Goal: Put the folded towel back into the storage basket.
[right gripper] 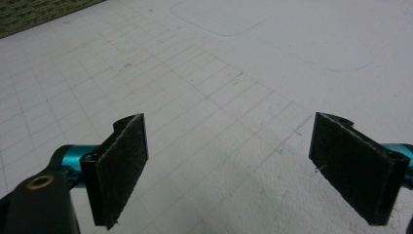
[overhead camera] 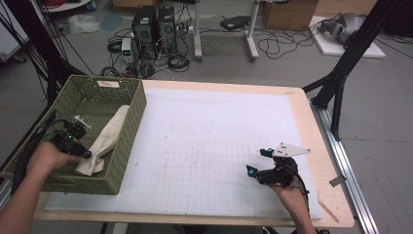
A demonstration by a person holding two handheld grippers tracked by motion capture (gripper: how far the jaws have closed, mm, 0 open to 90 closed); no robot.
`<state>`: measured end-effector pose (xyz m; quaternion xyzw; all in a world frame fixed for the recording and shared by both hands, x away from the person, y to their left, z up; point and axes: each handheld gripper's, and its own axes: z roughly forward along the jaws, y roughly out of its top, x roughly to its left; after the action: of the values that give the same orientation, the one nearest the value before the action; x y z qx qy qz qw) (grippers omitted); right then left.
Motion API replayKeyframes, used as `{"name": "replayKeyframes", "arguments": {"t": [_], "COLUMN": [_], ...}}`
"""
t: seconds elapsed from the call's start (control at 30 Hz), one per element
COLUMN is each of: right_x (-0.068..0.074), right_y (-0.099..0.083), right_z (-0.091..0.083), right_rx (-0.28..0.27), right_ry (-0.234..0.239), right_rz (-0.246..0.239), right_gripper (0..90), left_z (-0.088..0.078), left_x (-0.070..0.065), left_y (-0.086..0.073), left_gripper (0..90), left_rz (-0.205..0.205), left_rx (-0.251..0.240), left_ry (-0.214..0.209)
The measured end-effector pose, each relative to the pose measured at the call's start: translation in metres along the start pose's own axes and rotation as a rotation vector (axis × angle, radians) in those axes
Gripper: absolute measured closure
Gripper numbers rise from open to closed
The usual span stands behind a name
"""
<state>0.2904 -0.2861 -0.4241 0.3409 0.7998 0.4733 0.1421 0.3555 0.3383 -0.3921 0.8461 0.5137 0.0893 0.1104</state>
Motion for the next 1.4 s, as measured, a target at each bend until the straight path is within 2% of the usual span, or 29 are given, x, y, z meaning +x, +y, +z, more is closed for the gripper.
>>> {"name": "replayKeyframes", "arguments": {"t": [0.1,0.17,0.27,0.33,0.4,0.47,0.53,0.57,0.6,0.73,0.83,0.97,1.1,1.13,1.27,1.37,1.4], "right_x": [0.0,-0.001,-0.001,-0.001,-0.001,-0.001,-0.001,-0.001,-0.001,-0.002,-0.003,-0.002,-0.003,-0.004,-0.006,-0.006,-0.006], "right_y": [0.0,0.0,0.0,0.0,0.0,0.0,0.0,0.0,0.0,-0.001,-0.001,-0.001,-0.003,-0.003,-0.005,-0.005,-0.004], "right_z": [0.0,0.0,0.001,0.001,0.002,0.002,0.003,0.003,0.003,0.003,0.002,0.002,0.003,0.002,0.0,-0.001,-0.001], "right_rx": [0.002,0.005,0.006,0.004,0.006,0.01,0.011,0.012,0.013,0.01,0.001,0.01,0.01,0.009,0.002,-0.004,-0.001], "right_ry": [-0.001,-0.002,-0.001,-0.001,0.0,0.0,0.0,0.0,0.0,-0.003,-0.004,-0.007,-0.011,-0.01,-0.015,-0.017,-0.018], "right_rz": [-0.002,-0.003,-0.002,-0.003,-0.003,-0.008,-0.007,-0.007,-0.006,-0.006,0.001,-0.001,-0.011,-0.006,0.001,0.002,0.003], "right_gripper": [13.6,13.6,13.6,13.6,13.6,13.6,13.6,13.6,13.6,13.6,13.6,13.6,13.7,13.8,13.9,14.0,14.0], "left_z": [0.0,0.0,0.0,-0.004,-0.01,-0.016,-0.02,-0.019,-0.018,-0.006,-0.003,0.008,0.012,0.01,0.002,-0.008,-0.01], "left_x": [0.001,0.001,0.001,0.001,0.001,0.0,-0.003,-0.005,-0.007,-0.013,-0.013,-0.014,-0.016,-0.016,-0.017,-0.01,-0.007], "left_y": [0.001,0.0,0.001,0.001,0.002,0.003,0.005,0.006,0.006,0.009,0.009,0.011,0.014,0.014,0.014,0.012,0.011], "left_gripper": [85.9,85.9,85.4,81.4,69.8,64.4,64.3,68.7,74.3,79.0,79.6,80.0,80.3,79.7,72.1,65.1,62.7], "left_rz": [0.0,-0.001,0.012,0.008,0.004,0.009,0.028,0.042,0.05,0.081,0.072,0.059,0.064,0.068,0.096,0.072,0.048], "left_rx": [0.029,0.044,0.035,-0.005,-0.065,-0.109,-0.131,-0.121,-0.111,-0.028,-0.04,-0.061,-0.085,-0.089,-0.089,-0.114,-0.131], "left_ry": [0.072,0.086,0.03,0.011,0.01,-0.007,-0.044,-0.077,-0.091,-0.111,-0.118,-0.179,-0.197,-0.194,-0.126,-0.074,-0.075]}}
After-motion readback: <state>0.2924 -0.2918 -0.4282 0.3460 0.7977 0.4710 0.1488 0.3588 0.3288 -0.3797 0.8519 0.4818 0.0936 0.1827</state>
